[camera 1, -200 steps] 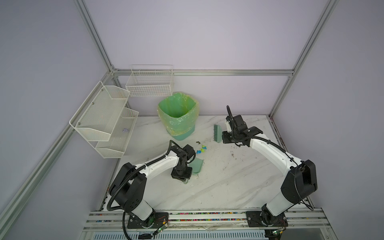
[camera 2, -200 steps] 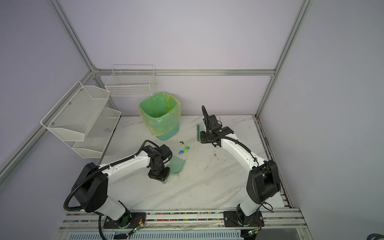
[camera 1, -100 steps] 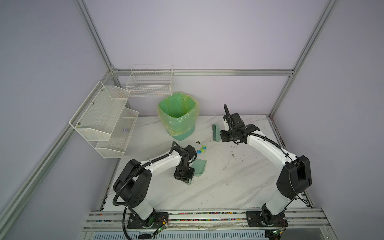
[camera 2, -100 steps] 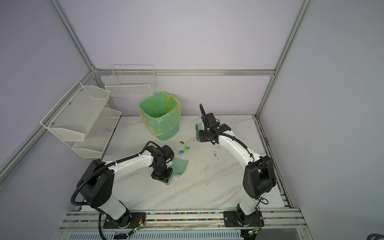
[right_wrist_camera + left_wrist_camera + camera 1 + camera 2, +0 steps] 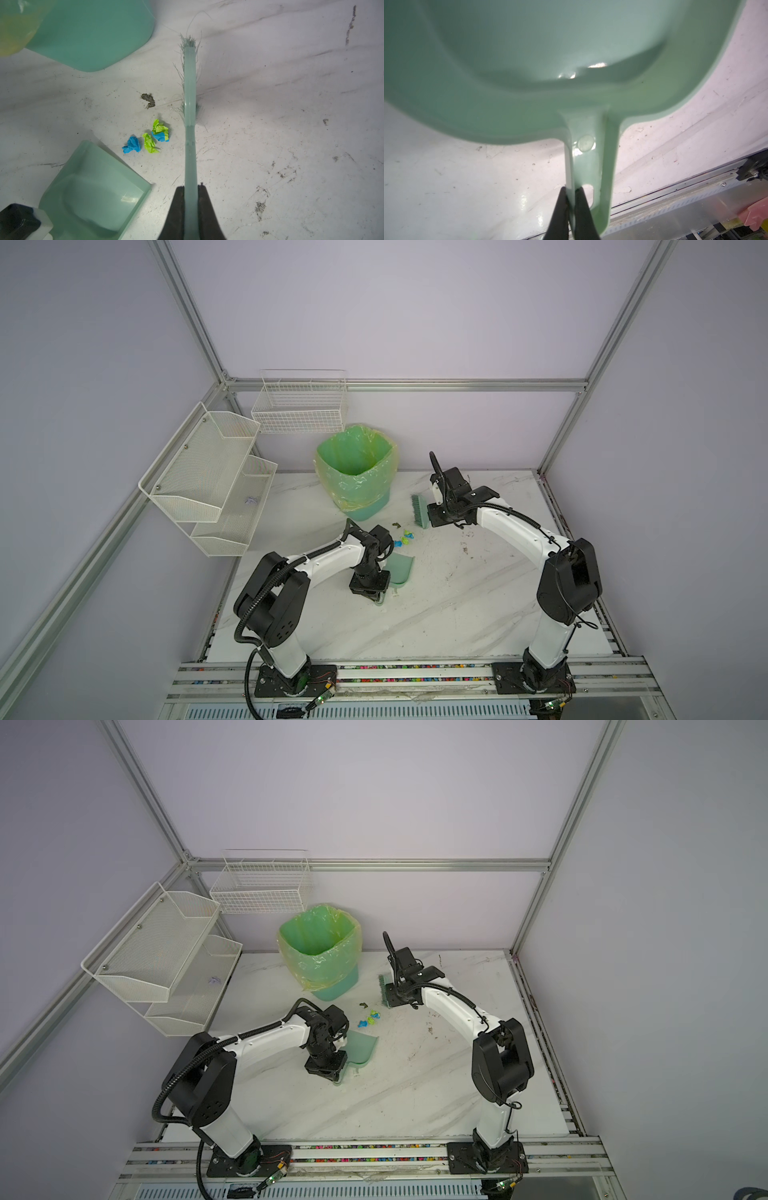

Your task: Sweep away the paper scraps from the table

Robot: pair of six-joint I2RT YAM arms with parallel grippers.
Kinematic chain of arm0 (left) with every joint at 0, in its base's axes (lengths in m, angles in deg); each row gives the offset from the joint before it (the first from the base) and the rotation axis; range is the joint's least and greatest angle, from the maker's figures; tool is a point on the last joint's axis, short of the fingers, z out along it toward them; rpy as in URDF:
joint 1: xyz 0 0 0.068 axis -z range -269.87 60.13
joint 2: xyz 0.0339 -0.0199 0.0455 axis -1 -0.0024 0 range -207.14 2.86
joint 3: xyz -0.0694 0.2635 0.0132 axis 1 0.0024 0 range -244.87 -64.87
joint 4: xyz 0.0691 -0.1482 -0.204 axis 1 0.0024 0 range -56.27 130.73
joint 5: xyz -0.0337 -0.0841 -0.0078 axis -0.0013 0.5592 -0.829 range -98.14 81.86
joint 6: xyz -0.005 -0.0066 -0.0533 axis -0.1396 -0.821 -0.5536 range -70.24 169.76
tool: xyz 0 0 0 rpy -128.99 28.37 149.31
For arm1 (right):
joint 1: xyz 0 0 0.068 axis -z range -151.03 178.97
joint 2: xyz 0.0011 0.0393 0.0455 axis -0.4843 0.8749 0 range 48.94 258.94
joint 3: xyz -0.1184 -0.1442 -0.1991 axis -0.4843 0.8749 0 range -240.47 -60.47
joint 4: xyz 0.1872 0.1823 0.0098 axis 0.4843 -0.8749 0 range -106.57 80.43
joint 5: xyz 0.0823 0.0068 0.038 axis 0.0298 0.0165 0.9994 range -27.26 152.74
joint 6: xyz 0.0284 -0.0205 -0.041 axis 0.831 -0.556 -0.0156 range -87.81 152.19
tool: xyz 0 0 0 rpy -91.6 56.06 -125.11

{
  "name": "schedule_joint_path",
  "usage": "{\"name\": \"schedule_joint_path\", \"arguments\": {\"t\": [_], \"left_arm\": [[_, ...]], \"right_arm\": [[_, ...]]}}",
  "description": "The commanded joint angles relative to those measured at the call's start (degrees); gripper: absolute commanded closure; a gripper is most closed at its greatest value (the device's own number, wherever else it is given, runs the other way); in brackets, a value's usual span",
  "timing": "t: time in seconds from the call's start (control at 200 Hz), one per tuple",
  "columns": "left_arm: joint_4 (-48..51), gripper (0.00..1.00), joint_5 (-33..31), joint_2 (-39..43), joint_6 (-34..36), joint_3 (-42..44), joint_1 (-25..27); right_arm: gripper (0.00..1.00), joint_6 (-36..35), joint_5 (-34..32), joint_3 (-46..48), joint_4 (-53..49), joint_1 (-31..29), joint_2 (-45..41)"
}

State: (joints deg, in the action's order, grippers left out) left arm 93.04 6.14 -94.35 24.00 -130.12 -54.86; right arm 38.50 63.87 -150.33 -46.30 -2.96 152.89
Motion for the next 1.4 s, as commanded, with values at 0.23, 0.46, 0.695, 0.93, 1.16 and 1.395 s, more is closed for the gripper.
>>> {"name": "schedule_joint_path", "arguments": {"t": [0.23,0.46,0.695,0.93,1.16,1.395], "left_arm": [[0.4,1.00,0.4,-1.2,3.4,-4.7,-3.7],[0.4,1.00,0.6,-2.5,4.7,-5.2,-5.0],[0.4,1.00,0.7,-2.6,5.3,-5.1,-5.8],[0.3,1.00,0.6,-2.4,5.4,-4.5,-6.3],[0.1,1.00,0.9,-2.5,5.6,-4.4,-6.3],[0.5,1.00,0.7,-2.3,5.6,-5.0,-6.3]], "right_arm": [[1.00,-1.8,3.0,4.1,-1.4,-6.4,-4.1],[1.00,-0.4,7.9,7.4,-0.7,-8.8,-9.4],[1.00,1.0,15.9,11.6,2.5,-9.1,-14.3],[1.00,3.7,7.8,8.0,3.6,-9.0,-14.1],[1.00,3.9,2.6,1.8,5.2,-8.8,-7.8],[1.00,3.9,4.2,1.7,9.0,-8.8,-3.3]]}}
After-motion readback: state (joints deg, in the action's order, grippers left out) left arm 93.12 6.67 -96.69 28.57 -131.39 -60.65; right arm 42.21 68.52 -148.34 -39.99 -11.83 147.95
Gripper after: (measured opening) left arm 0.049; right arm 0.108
